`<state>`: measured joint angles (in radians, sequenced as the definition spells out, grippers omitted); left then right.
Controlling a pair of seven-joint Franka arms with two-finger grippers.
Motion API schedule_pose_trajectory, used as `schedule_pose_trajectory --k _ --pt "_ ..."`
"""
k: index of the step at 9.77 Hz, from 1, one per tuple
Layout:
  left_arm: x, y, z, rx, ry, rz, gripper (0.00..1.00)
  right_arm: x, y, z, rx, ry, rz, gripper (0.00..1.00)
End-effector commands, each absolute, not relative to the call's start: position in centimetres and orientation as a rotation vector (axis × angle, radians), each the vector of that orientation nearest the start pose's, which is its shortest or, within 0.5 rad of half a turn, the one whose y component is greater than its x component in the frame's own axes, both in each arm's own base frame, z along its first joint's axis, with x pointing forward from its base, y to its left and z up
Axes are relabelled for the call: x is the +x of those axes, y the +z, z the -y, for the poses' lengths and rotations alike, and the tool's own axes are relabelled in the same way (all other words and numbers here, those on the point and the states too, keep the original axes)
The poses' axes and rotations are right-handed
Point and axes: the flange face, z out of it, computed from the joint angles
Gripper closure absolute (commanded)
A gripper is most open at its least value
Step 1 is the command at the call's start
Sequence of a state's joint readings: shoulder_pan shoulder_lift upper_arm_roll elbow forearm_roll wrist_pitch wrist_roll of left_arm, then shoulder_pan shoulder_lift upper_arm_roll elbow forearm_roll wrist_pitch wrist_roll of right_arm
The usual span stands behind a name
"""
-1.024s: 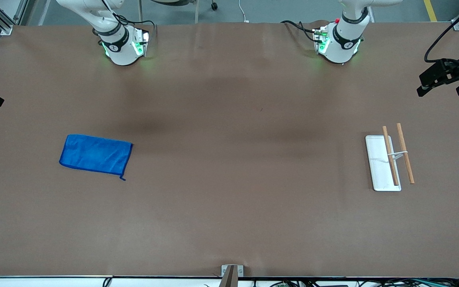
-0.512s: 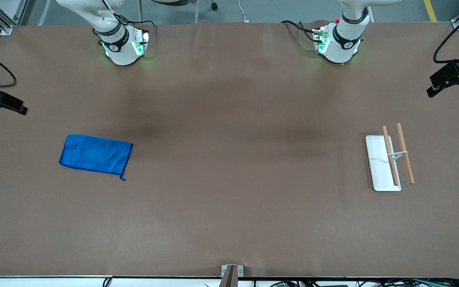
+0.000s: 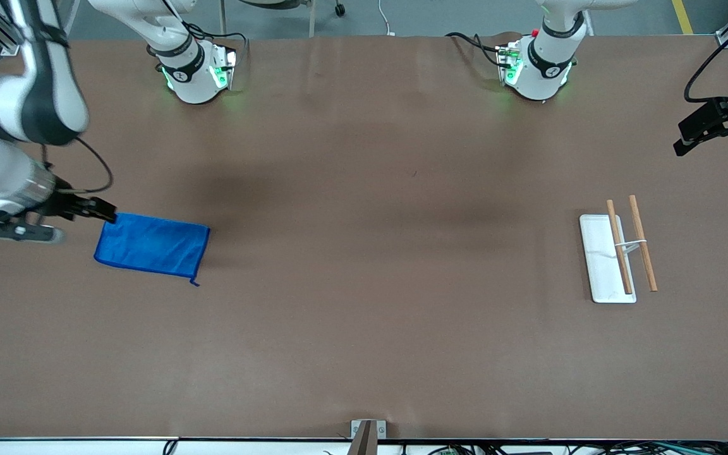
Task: Right arm passes towel to left arm to hang
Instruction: 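Reach the right gripper down to the blue towel's edge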
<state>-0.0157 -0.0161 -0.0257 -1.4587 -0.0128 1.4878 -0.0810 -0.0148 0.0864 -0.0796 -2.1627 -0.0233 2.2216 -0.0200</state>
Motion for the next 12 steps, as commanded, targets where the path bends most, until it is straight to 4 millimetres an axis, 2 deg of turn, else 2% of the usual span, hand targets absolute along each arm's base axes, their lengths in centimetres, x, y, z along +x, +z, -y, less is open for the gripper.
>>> schedule_pose_trajectory --k 1,3,5,9,10,11,12 --pt "54.3 66.3 2.4 -3.152 -0.004 0.073 0.00 54.3 28.5 6.1 -3.181 0.080 -0.045 0.00" --pt "54.7 65.7 2.5 -3.154 0.013 0.073 0.00 54.6 23.0 7.4 -3.184 0.077 0.049 0.00" --pt "54.6 65.9 2.5 -3.172 0.011 0.078 0.00 54.2 19.6 8.3 -3.184 0.082 0.096 0.00" --pt "54.4 66.3 1.8 -3.196 -0.003 0.077 0.00 53.2 17.4 7.6 -3.174 0.126 0.099 0.04" --pt "54.5 66.4 1.9 -3.196 -0.006 0.072 0.00 53.2 17.0 7.6 -3.174 0.114 0.096 0.11" --pt "54.5 66.2 1.9 -3.194 -0.001 0.070 0.00 53.1 16.9 7.6 -3.173 0.116 0.094 0.28" --pt "54.5 66.2 1.9 -3.196 -0.003 0.068 0.00 53.1 16.7 7.7 -3.172 0.118 0.085 0.50"
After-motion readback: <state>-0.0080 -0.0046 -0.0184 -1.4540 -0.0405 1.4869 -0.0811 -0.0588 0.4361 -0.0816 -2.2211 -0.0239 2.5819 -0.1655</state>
